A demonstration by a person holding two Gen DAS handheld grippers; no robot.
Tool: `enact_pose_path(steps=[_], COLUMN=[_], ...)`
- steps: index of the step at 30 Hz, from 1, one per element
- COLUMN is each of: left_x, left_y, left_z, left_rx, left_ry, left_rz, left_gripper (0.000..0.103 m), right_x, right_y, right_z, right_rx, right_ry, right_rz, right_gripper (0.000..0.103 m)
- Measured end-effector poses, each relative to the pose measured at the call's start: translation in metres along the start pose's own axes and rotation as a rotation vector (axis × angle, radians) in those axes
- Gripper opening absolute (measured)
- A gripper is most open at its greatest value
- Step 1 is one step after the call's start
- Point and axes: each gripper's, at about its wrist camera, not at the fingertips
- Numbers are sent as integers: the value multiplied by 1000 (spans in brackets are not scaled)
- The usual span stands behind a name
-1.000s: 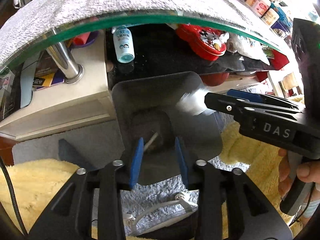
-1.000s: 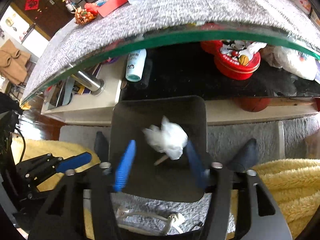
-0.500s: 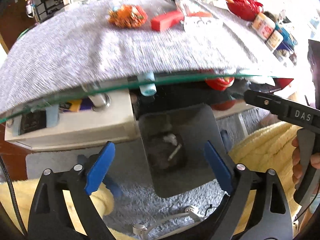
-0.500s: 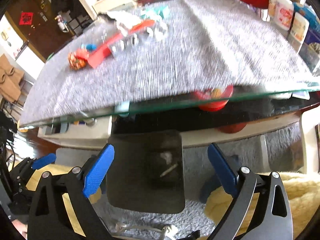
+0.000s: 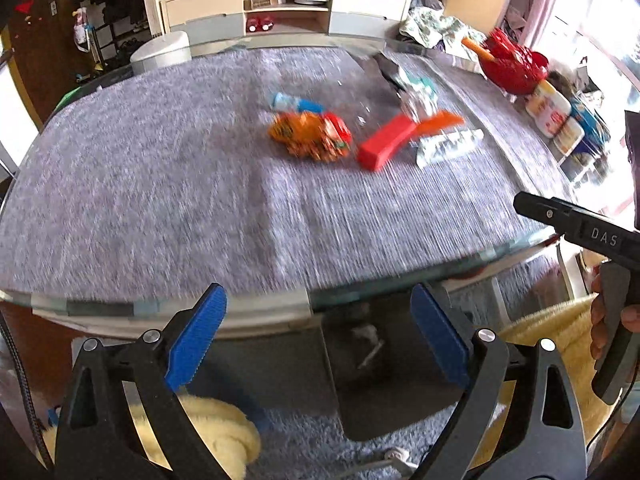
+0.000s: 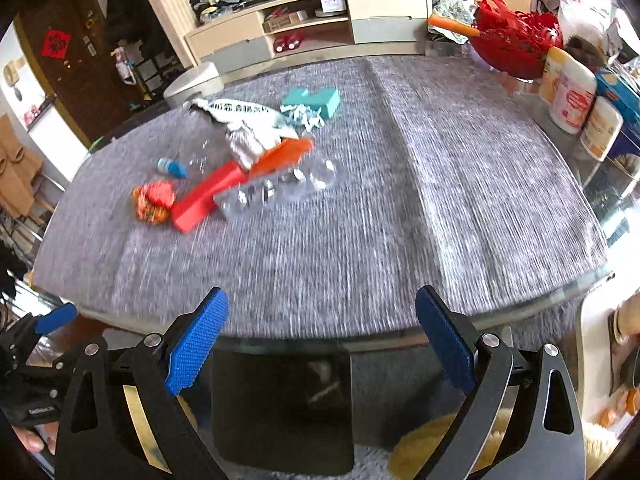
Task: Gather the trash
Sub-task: 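Move both tools back over the table toward the remaining trash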
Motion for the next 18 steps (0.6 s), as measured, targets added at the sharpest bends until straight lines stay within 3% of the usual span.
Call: enact_pose_path(steps=[7,14,18], left_x=[-34,-61,-72], left_y=[15,25,31], left_z=[-8,-5,-1], left_rx=[-22,-19,-10], left_ry=[14,52,65], left_rz=[15,26,34], left_gripper=[89,89,89], right_x=[-31,-54,-61], right_y=[19,43,52], right_z=[-11,-15,-16], right_rx=[-44,-59,-55], right_ry=[14,83,102], right_rz=[15,-2,-21], right_gripper=[94,60,56])
Point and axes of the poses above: each gripper's, at about its wrist camera, not at the fingertips, and y roughly the way its jaws point, z to its right, x to its underside, and after that the axes turned 3 degrees about -y, right-handed
